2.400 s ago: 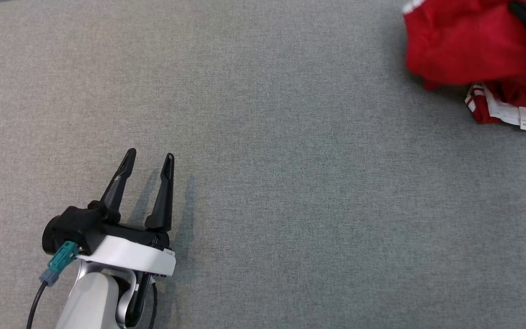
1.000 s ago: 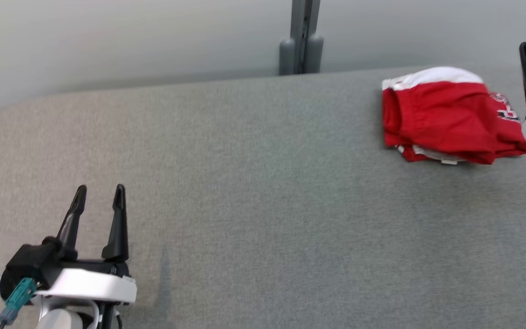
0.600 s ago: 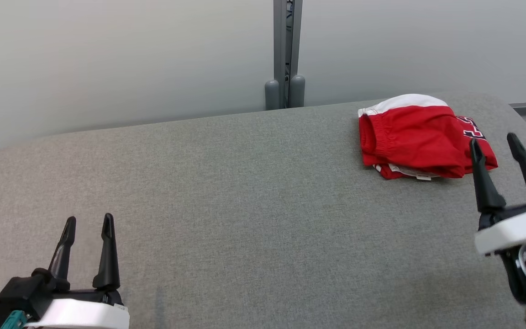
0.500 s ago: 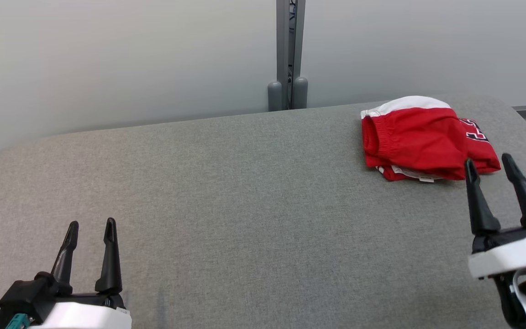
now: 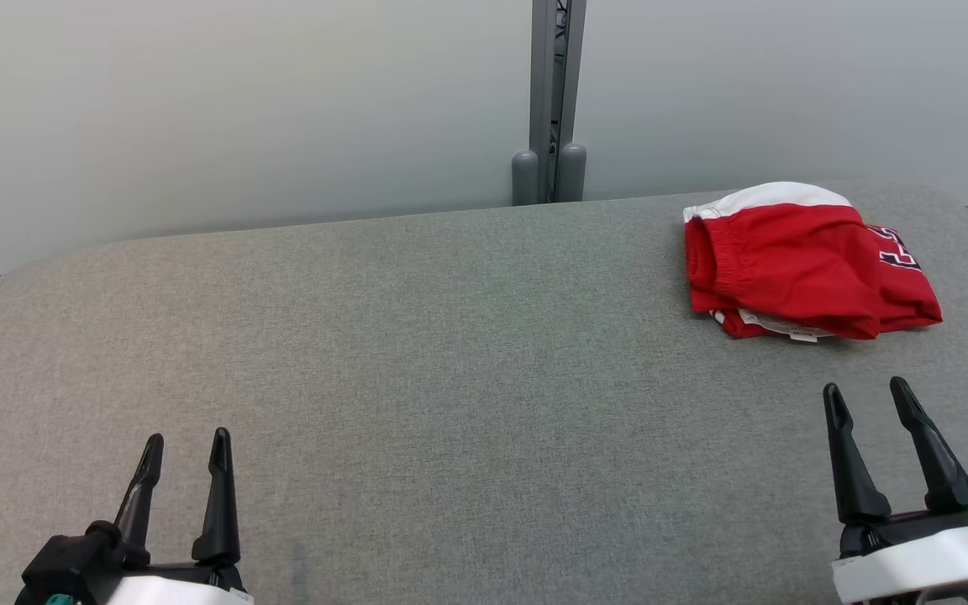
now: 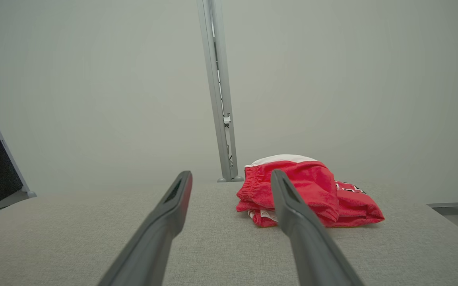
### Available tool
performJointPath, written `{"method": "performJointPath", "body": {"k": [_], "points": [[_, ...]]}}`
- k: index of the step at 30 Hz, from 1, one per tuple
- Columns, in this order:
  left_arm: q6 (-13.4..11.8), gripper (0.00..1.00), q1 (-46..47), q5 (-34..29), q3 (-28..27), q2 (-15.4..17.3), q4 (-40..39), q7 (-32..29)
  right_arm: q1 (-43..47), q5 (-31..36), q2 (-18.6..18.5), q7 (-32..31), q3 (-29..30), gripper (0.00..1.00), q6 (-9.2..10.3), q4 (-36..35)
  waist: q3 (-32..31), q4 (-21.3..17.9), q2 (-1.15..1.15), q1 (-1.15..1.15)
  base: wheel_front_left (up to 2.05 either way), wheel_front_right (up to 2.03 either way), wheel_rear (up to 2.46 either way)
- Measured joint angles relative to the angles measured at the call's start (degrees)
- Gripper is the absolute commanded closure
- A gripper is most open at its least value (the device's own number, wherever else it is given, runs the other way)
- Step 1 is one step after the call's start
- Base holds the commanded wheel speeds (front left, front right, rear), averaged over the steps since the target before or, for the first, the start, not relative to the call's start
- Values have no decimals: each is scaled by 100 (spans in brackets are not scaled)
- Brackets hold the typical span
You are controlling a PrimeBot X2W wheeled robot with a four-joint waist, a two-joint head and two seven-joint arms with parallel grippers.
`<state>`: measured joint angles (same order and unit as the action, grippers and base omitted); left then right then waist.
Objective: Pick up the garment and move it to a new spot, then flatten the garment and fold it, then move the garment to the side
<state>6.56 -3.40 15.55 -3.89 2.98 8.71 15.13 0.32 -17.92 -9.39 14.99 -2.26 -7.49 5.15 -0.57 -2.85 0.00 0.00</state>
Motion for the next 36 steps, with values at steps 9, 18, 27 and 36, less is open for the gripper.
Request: {"method": "performJointPath", "body": {"k": [9,18,27,36], "points": [[20,0,45,-30,16,-10,167,0,-15,30,58,0,-57,0,0,96,-3,88,0,0,0,0,0],[45,0,101,-67,19,-12,191,0,-32,31,87,0,-62,0,0,116,-27,115,0,0,0,0,0],[45,100,-114,-19,59,-99,530,-20,163,8,218,-36,-120,100,0,380,-31,115,0,0,0,0,0],[45,100,-77,878,27,-115,577,-302,148,-878,252,-259,-42,100,0,468,-24,127,0,0,0,0,0]]}}
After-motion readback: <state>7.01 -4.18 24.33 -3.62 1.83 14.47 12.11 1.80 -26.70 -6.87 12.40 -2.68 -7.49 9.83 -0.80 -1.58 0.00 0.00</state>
